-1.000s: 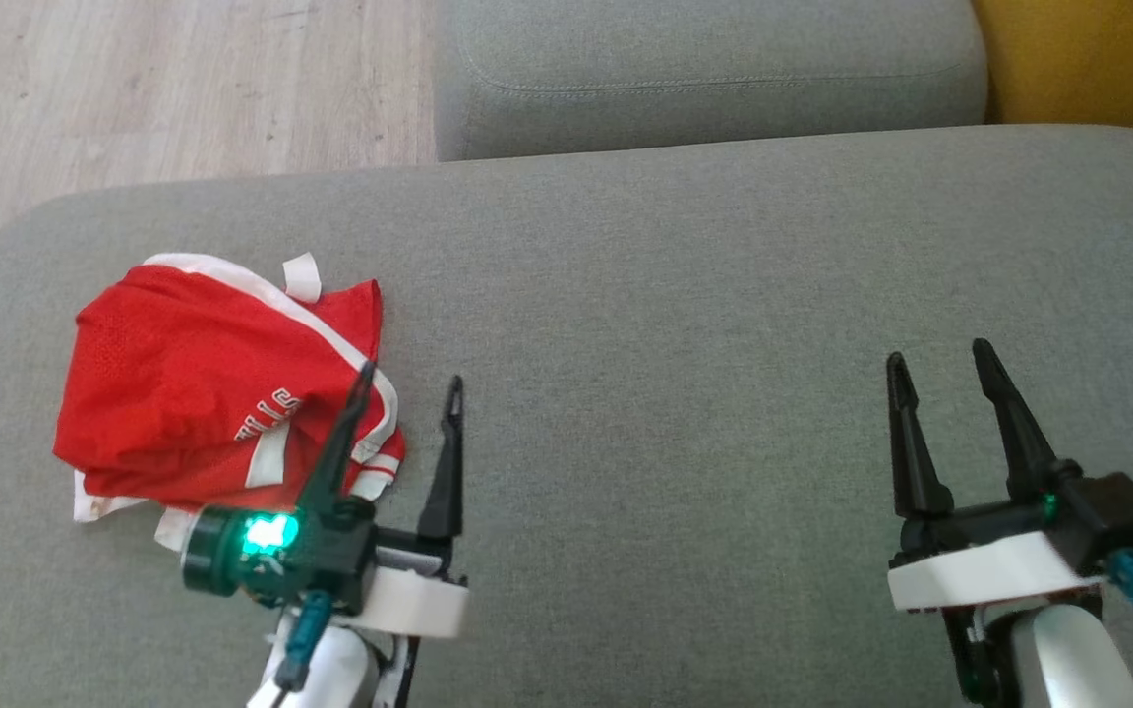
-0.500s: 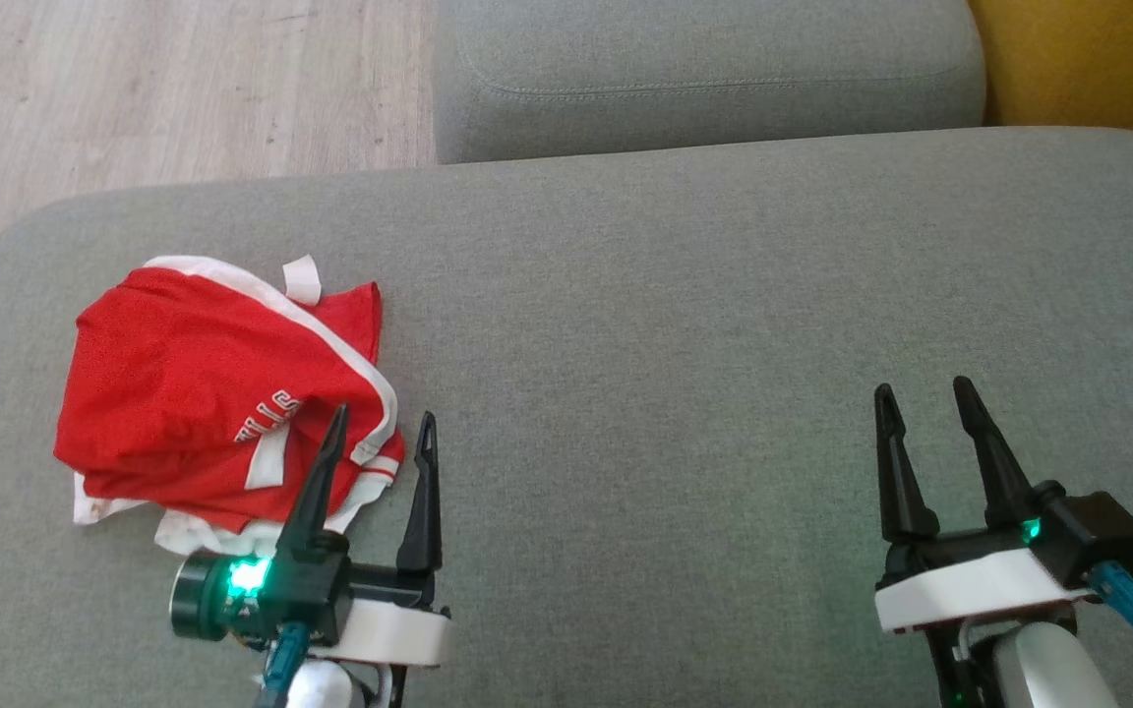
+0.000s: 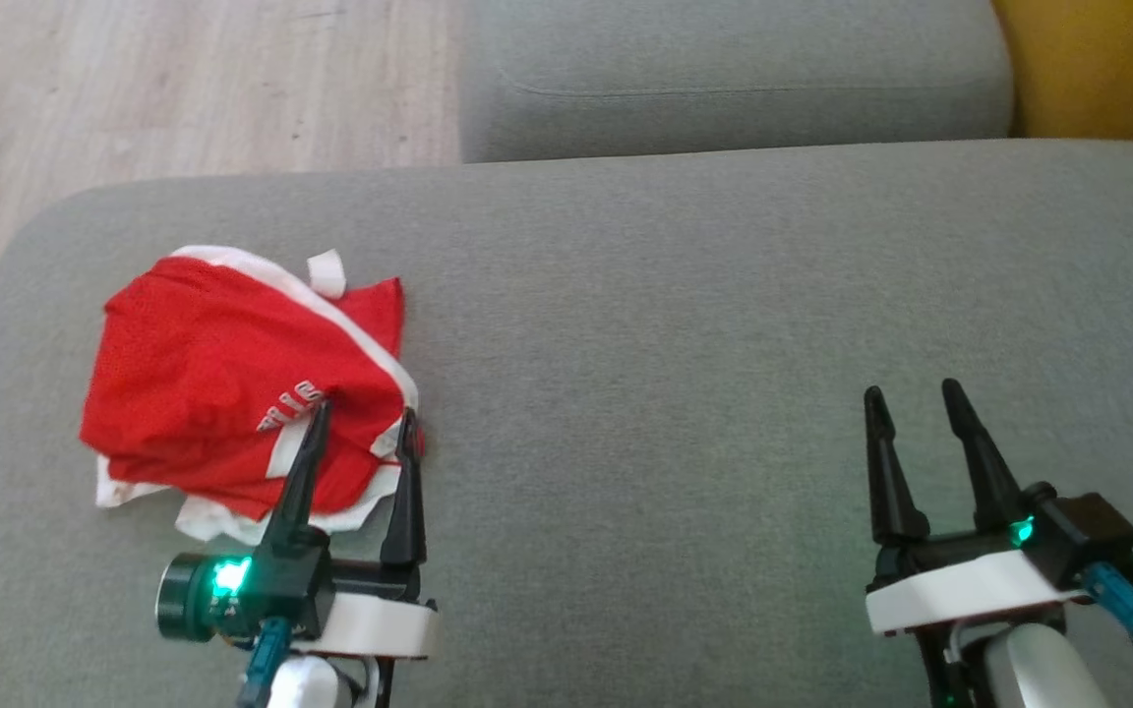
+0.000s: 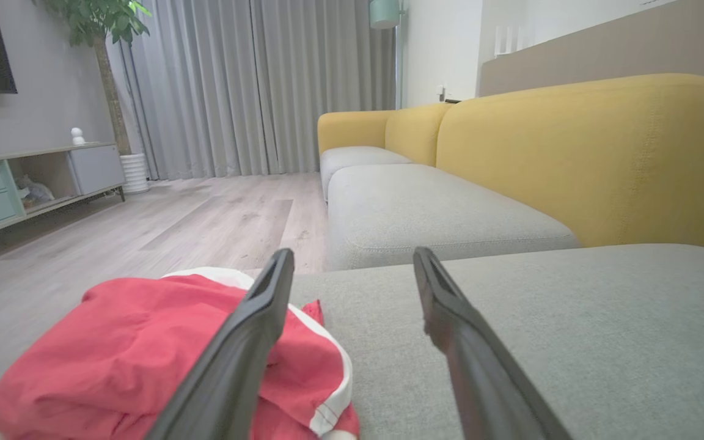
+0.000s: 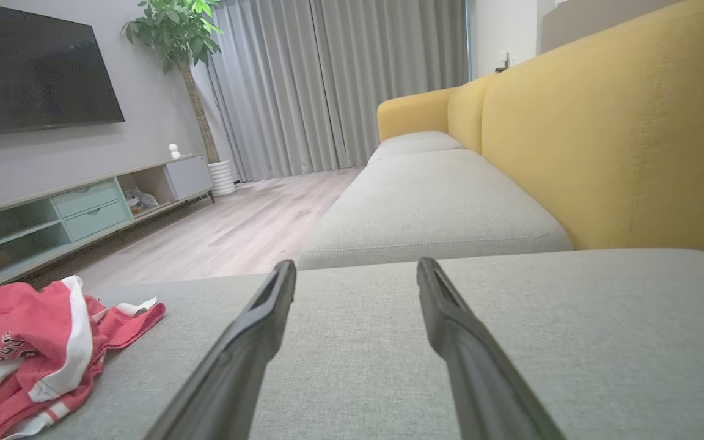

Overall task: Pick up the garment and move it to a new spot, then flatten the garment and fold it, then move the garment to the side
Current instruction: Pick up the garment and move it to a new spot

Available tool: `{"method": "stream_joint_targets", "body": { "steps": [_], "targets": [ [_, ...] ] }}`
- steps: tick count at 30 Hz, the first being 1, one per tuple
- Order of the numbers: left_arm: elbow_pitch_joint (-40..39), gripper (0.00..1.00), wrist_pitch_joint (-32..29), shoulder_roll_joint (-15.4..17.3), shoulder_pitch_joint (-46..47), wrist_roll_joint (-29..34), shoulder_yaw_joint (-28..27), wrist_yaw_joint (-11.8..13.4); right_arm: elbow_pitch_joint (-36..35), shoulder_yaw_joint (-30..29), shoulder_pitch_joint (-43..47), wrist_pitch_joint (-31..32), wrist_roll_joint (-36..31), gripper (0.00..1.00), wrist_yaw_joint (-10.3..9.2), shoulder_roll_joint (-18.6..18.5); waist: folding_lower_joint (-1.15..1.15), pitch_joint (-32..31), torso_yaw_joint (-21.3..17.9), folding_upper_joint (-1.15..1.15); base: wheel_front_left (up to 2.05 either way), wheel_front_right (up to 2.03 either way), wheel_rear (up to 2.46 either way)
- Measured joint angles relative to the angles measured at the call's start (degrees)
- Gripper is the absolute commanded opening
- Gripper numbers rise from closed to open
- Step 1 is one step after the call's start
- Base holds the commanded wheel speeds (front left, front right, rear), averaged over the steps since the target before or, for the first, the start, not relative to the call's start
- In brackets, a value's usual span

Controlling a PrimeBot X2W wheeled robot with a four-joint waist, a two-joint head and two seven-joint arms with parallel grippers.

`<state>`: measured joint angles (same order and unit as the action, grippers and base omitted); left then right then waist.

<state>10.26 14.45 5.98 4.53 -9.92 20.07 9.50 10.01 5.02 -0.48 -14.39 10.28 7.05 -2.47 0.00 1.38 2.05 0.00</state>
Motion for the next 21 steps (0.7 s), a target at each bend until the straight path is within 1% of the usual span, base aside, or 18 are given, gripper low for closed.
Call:
{"method": "stream_joint_targets", "body": {
  "steps": [4,9,14,21],
  "targets": [
    [0.57,1.00,0.00,-0.31,-0.46,0.60,-1.32,-0.45,0.01,1.49,0.00,0.00,0.41,1.00,0.00,0.00,0.00,-0.17,1.75,0.00,0.00,0.00,0.00],
    [1.08,1.00,0.00,-0.16,-0.58,2.57,-2.85,-0.41,0.00,3.47,0.02,0.00,0.68,1.00,0.00,0.00,0.00,-0.60,4.38,0.00,0.00,0.00,0.00],
    [1.47,1.00,0.00,-0.18,-1.91,3.01,-3.92,-0.14,-0.09,3.99,0.08,0.00,0.91,1.00,0.00,-0.02,0.00,-1.22,7.46,0.00,0.00,0.00,0.00],
    [1.89,1.00,0.00,-0.31,-2.50,3.43,-5.00,-0.53,-0.42,4.64,1.33,0.00,0.92,1.00,0.00,-0.02,0.00,-2.12,12.08,0.00,0.00,0.00,0.00]
  ]
}}
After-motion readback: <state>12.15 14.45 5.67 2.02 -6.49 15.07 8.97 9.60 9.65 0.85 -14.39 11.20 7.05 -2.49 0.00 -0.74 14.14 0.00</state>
